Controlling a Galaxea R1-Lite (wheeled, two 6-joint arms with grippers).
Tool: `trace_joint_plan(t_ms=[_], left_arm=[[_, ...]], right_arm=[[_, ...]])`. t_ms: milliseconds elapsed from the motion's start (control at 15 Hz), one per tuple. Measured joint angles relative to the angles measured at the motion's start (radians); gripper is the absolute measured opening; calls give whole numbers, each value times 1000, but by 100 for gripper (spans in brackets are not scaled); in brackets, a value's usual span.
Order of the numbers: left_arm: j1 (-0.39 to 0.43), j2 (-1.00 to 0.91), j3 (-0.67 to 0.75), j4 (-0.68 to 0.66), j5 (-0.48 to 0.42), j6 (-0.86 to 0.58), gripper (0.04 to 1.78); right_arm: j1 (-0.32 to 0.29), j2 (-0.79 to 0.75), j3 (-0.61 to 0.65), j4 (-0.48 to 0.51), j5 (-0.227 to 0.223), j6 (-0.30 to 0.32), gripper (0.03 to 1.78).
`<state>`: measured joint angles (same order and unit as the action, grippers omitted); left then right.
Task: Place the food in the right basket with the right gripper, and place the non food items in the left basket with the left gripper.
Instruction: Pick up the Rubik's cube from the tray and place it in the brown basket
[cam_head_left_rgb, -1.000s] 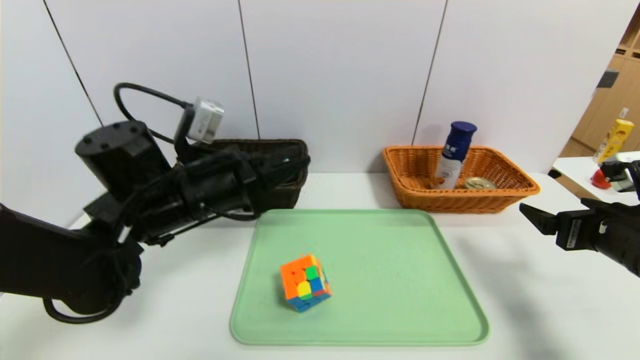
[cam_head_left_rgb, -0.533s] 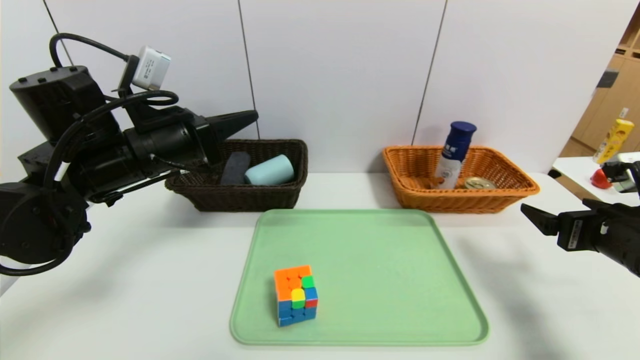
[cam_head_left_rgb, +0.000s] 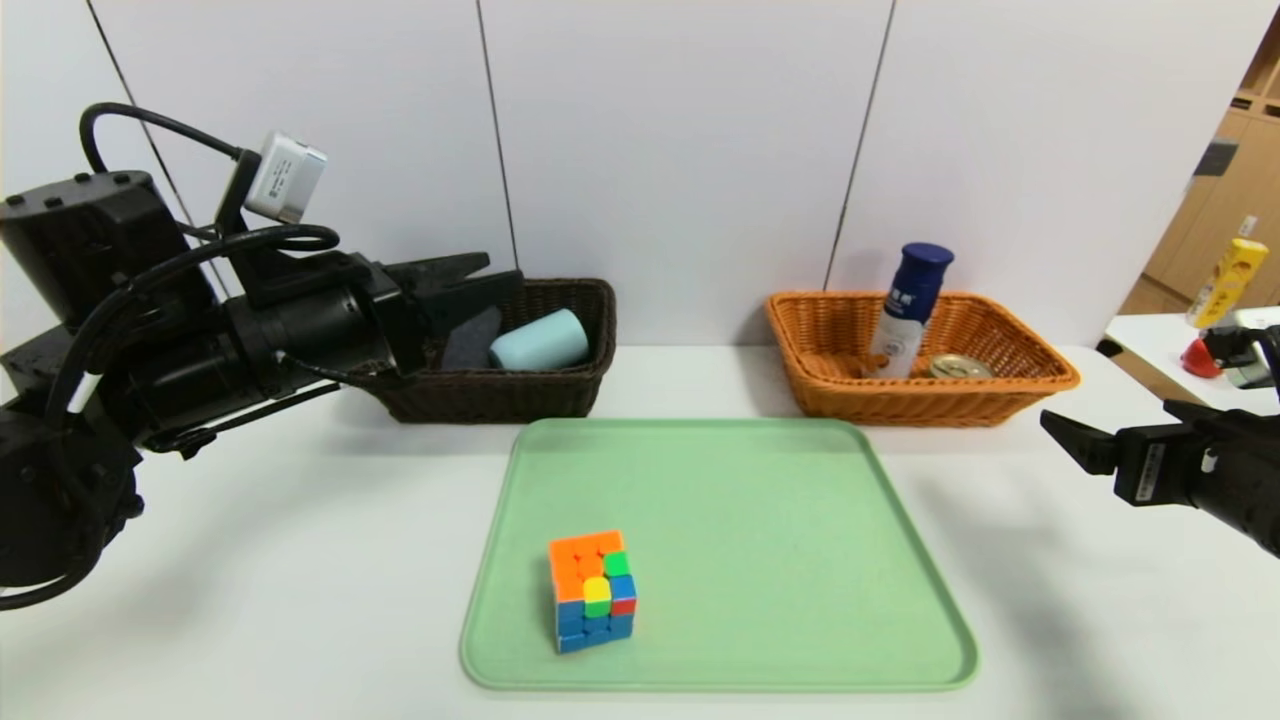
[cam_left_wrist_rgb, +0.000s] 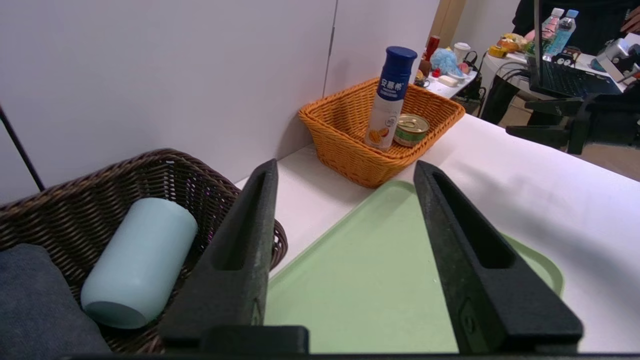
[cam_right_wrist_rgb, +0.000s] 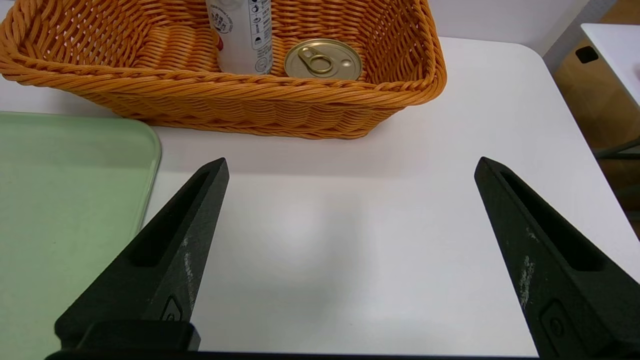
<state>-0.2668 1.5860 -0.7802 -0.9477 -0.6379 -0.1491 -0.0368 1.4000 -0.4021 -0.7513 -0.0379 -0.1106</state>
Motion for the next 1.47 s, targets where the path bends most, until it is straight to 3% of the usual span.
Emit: trace_joint_plan(t_ms=[333,667,1133,1467], left_arm=[[-51,-41,225,-32,1,93,135],[-112,-7,449,-144,3,196,151],[-137,202,563,-476,4,222,163],[-151,251,577,-515,-3,200,166]], right_arm=[[1,0,10,0,0,-2,170],[2,1,14,-1,-1,-2,170],[2,1,14,0,0,0,170],[1,2,19,0,0,1,170]])
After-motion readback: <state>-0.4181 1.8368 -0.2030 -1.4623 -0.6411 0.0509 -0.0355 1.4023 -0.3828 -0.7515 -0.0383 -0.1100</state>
